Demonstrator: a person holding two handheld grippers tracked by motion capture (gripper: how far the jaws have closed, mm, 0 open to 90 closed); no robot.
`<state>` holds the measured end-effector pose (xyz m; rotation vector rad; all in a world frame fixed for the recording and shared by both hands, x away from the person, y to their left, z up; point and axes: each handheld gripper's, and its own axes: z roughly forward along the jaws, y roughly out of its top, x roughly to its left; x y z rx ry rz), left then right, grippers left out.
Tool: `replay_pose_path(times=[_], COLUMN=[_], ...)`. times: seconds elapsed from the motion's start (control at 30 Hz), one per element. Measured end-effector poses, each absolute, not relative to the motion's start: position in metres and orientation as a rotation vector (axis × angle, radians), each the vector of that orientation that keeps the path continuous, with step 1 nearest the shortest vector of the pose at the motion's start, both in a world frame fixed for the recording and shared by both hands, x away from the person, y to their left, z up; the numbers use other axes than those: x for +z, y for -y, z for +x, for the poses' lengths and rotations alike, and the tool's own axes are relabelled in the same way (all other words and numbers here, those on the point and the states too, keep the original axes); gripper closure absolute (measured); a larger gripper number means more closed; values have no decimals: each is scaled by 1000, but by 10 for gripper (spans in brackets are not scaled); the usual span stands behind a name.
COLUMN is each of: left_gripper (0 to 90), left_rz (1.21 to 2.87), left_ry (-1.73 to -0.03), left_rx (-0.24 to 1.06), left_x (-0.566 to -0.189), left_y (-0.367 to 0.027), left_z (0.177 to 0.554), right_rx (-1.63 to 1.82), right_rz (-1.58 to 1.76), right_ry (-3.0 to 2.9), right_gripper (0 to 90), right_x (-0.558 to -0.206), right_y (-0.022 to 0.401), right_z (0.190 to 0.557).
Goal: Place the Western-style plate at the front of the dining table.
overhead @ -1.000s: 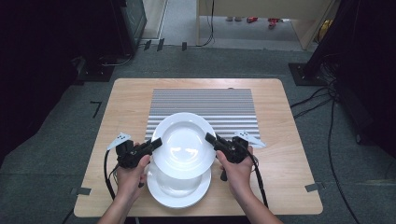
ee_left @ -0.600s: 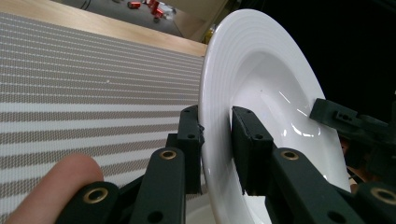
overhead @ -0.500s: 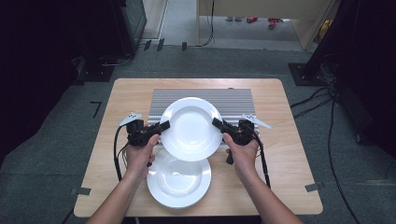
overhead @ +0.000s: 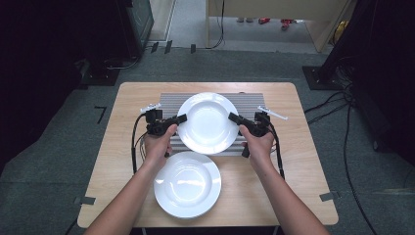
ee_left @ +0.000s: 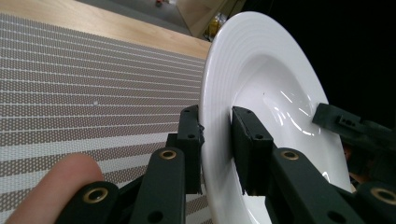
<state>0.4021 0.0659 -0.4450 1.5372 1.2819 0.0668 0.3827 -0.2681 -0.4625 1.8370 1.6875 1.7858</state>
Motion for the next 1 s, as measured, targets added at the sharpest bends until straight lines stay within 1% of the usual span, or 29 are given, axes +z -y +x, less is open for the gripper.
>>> replay_pose_path(times=[0.27, 0.37, 0.47, 0.57, 0.7, 0.87, 1.0], left_gripper=[748, 745, 746, 744, 734, 732, 722], left_rz=[1549, 1560, 1586, 1596, 1598, 1627, 1655], left_ry=[-1321, -1350, -1370, -1405, -1451, -1479, -1503], left_rx=[50, 27, 25, -5, -35, -71, -75], left_x=[-451, -458, -464, -473, -485, -492, -497], left_y=[-53, -47, -42, -39, -38, -32, -28], left_z=[429, 445, 455, 464, 473, 480, 484], right_rx=[1752, 1740, 1760, 1707, 1683, 1666, 1640], right_rz=[1918, 1949, 2012, 2039, 2069, 2126, 2148], right_ry=[-1667, -1655, -1608, -1632, -1625, -1587, -1574], right_gripper=[739, 740, 741, 733, 741, 738, 735], right_x=[-475, -480, -490, -499, -505, -515, -520], right_y=[278, 282, 286, 287, 288, 291, 292], right_z=[410, 421, 429, 437, 446, 452, 454])
